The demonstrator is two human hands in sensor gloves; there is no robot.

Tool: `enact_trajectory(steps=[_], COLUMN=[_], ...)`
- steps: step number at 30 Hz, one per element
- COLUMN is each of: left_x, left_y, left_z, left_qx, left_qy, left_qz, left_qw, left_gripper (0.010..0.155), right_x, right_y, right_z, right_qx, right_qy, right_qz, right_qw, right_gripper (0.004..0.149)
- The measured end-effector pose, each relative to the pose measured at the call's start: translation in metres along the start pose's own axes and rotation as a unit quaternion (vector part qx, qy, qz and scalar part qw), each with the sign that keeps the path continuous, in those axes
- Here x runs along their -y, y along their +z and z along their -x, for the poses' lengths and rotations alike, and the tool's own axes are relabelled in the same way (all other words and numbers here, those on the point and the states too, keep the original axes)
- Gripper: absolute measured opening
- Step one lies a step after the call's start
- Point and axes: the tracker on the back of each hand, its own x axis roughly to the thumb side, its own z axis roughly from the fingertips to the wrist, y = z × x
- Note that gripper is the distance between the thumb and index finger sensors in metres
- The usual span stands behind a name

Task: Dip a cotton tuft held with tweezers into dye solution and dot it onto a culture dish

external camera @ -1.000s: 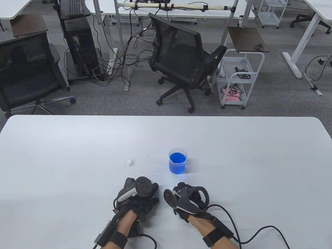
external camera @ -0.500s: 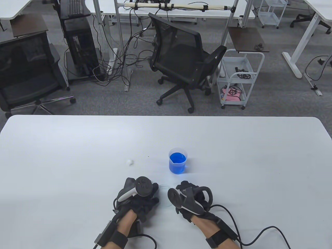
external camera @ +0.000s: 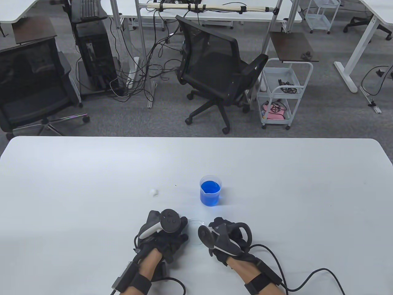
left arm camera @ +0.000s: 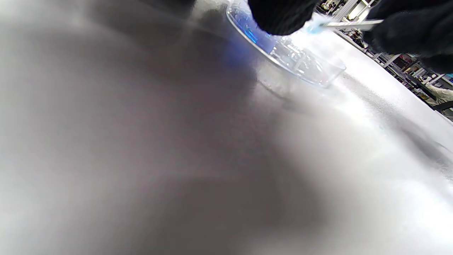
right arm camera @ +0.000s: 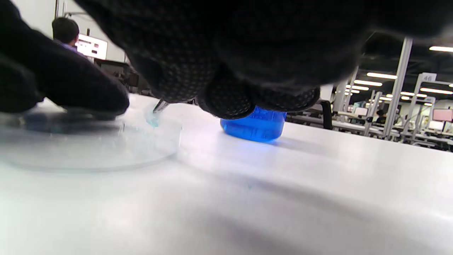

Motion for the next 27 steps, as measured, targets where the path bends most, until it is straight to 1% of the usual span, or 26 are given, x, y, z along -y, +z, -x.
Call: enact_trajectory(steps=[2, 4, 13, 17, 20, 24, 27], left_x=[0.000, 0.000, -0.001, -0.001, -0.001, -0.001, -0.001], left_y=[0.000, 0.000, 0.000, 0.000, 0.000, 0.000, 0.000], left_z=[0.000, 0.000, 0.000, 0.000, 0.001, 0.001, 0.001], left_qx=[0.000, 0.000, -0.002, -0.003, -0.002, -0.002, -0.002], left_qy=[0.000, 0.001, -0.001, -0.001, -0.001, -0.001, 0.000], left_qz=[0.000, 0.000, 0.000, 0.000, 0.000, 0.000, 0.000], left_qw=[1.000, 1.000, 1.000, 1.000, 1.000, 1.000, 1.000], left_gripper=[0.067, 0.067, 0.067, 0.067, 0.067, 0.067, 0.067], right_x=[0.008, 0.011, -0.013, -0.014, -0.007, 0.008, 0.010], right_y=[0.004, 0.007, 0.008, 0.008, 0.008, 0.011, 0.013], right_z=[0.001, 0.001, -0.009, -0.010, -0.007, -0.006, -0.008], right_qx=[-0.001, 0.001, 0.023, 0.025, 0.020, 0.017, 0.022], right_qy=[-0.007, -0.009, 0.016, 0.017, 0.009, -0.008, -0.010], right_qz=[0.009, 0.011, -0.031, -0.032, -0.021, 0.003, 0.006], right_qw=[1.000, 1.000, 0.999, 0.999, 1.000, 1.000, 1.000], right_gripper=[0.040, 0.040, 0.040, 0.040, 0.040, 0.040, 0.040])
